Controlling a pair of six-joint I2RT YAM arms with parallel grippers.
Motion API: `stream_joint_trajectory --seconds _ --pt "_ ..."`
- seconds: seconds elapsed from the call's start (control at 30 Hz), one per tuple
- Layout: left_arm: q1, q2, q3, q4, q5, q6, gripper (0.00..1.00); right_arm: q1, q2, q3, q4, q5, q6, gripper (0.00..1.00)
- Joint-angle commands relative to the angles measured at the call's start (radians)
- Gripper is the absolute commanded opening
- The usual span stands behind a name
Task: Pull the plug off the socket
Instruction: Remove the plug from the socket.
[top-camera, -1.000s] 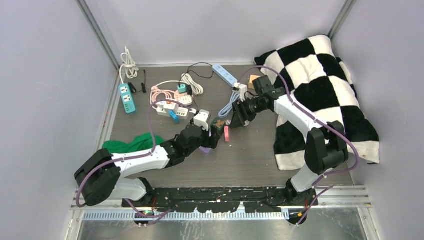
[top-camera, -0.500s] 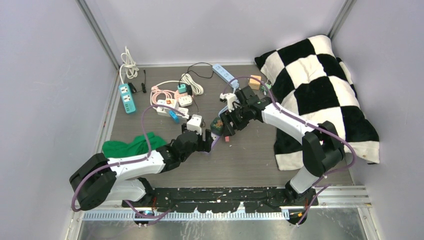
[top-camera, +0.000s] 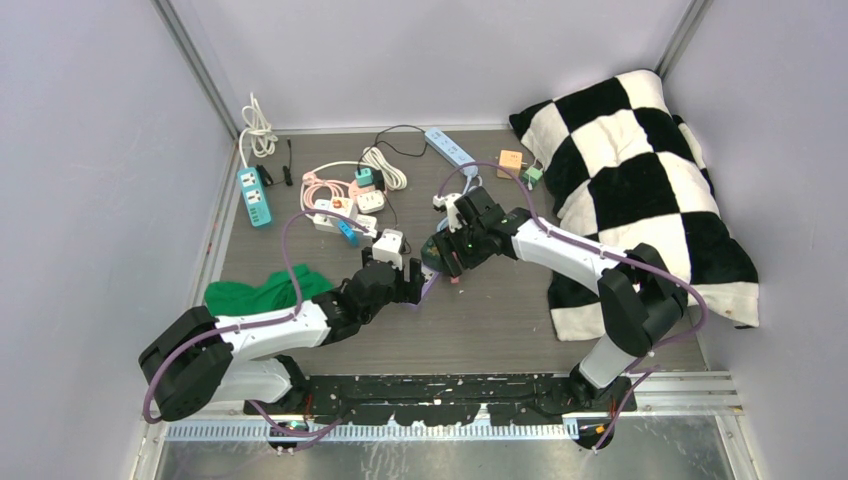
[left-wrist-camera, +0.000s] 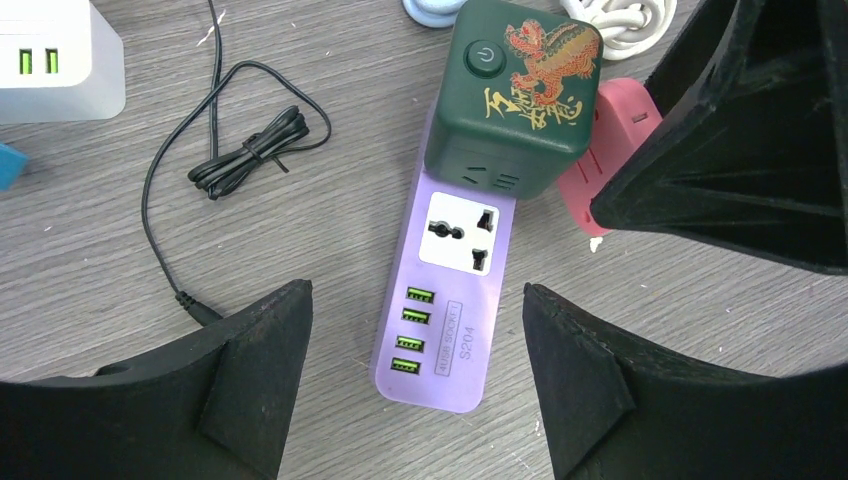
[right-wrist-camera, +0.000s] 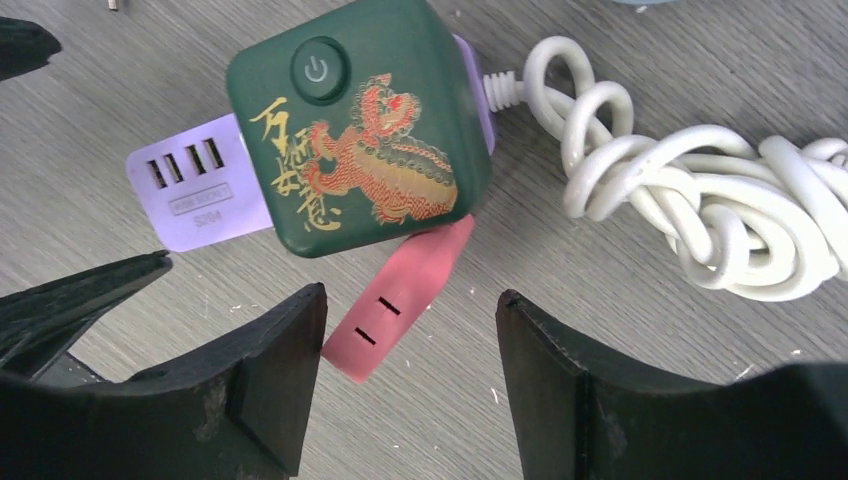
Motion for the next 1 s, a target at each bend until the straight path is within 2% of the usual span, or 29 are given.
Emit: stream_joint_trajectory --seconds 0.0,0.47,0.7,0.97 --pt "0.008 -0.005 -0.007 0.022 -0.033 -0.015 0.78 -0.001 -0.037 -0.019 0.026 0.092 -0.01 0.66" --pt "0.011 0.001 -0.007 0.023 -0.023 -0.014 0.79 -0.027 -0.054 -0.023 0.004 0.103 -0.096 0.58" --pt "0.011 -0.002 -0.01 0.025 -0.018 -0.012 0.79 -0.084 -0.064 -0.032 0.006 0.006 -0.161 0.5" --pt "0.012 -0.001 -0.013 0.05 0.013 0.004 0.81 -0.111 -0.066 -0.05 0.011 -0.209 -0.209 0.51"
